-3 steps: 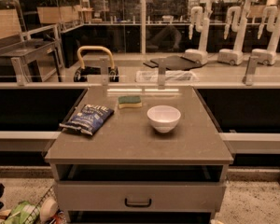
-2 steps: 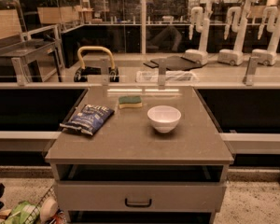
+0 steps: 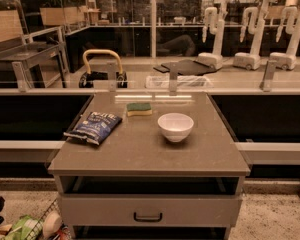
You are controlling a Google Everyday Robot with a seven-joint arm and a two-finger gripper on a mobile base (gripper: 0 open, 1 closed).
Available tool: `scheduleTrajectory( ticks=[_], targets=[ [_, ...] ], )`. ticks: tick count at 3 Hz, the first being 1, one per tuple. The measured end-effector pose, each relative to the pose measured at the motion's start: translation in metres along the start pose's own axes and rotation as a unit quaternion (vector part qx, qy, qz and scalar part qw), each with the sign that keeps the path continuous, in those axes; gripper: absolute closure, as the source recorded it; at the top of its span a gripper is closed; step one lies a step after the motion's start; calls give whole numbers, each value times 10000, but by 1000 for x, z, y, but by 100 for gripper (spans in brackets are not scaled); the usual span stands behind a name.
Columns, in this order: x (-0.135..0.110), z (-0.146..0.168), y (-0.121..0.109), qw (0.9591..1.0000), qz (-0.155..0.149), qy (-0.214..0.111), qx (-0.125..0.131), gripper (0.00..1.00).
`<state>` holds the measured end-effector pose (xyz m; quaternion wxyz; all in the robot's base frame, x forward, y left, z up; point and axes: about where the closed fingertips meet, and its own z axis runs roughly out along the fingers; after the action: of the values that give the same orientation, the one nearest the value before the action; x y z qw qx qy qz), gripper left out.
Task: Pick green can from bottom drawer and place on counter
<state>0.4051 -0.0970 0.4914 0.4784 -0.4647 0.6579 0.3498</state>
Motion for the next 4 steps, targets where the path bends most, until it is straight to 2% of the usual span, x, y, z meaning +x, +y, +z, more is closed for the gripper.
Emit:
scheduleTrajectory(
  ticks=[1, 2, 3, 4],
  targets=[
    [66, 44, 12, 9993, 334, -48, 146, 0],
    [108, 84, 18, 9978, 642, -65, 181, 0],
    [111, 88, 23, 9973, 706, -102, 156, 0],
    [109, 106, 20, 9983, 548, -181, 64, 0]
  ],
)
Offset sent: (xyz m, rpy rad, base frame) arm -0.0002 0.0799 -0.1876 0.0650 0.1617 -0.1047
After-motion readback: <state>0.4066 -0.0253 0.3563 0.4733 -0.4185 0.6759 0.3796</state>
